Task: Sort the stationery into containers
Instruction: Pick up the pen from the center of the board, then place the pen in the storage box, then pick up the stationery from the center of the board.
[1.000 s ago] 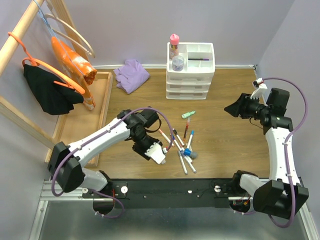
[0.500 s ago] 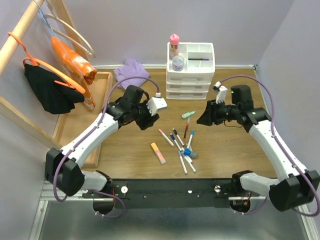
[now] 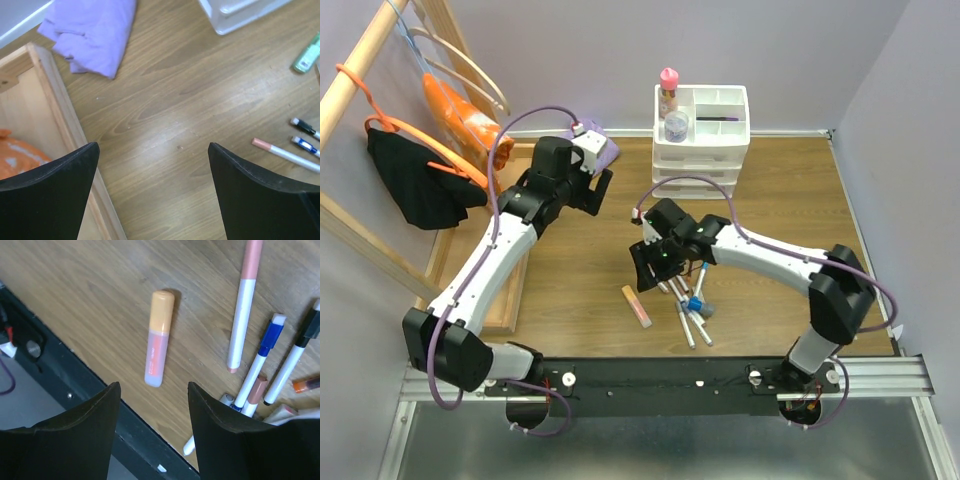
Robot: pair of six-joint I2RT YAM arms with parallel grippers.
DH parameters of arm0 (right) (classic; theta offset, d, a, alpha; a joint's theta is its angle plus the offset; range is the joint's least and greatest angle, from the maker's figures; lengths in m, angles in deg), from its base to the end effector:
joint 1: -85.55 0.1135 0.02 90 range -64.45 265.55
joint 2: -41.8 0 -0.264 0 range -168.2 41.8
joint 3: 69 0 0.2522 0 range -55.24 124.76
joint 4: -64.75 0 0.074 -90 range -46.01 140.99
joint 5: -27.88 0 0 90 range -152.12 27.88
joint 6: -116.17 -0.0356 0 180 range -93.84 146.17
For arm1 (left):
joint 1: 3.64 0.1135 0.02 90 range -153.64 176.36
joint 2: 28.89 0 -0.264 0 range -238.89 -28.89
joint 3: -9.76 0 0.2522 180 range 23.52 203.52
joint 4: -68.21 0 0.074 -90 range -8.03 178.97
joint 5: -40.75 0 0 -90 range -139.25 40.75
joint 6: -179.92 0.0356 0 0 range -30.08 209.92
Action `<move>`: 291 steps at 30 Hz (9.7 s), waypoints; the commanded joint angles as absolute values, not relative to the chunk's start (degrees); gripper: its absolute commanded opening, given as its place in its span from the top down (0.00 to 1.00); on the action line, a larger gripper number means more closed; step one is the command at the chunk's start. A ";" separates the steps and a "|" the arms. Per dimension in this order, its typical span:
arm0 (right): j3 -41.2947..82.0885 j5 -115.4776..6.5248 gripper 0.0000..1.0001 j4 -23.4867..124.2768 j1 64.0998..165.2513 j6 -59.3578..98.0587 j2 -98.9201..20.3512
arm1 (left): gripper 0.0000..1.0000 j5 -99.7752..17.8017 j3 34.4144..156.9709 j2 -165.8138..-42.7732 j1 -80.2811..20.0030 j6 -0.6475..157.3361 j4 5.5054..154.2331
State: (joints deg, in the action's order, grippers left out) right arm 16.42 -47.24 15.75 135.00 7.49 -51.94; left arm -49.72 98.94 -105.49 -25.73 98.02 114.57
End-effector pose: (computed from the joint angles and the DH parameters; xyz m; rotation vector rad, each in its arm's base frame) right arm 0.2175 0.2683 0.2492 -0.8209 2.5914 0.7399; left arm 0.2744 -0.1111 0.3643 0.5588 2.0899 -0.1319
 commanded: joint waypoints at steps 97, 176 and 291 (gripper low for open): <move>68.26 -54.91 0.99 31.56 103.30 64.40 -75.71 | 0.01 -30.44 94.63 -107.55 -25.35 102.67 103.42; 29.66 -63.70 0.48 5.29 117.38 22.15 -59.36 | 0.02 -43.62 84.08 -106.32 -28.86 97.40 105.88; 43.73 -38.73 0.49 0.10 108.49 92.88 -79.23 | 0.02 -42.39 89.97 -114.84 -27.90 96.78 107.20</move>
State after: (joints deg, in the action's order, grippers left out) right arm 44.88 -39.07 -0.91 107.53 95.55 -79.39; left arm -42.79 88.78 -115.28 -28.09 97.52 107.49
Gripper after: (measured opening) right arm 0.512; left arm 0.982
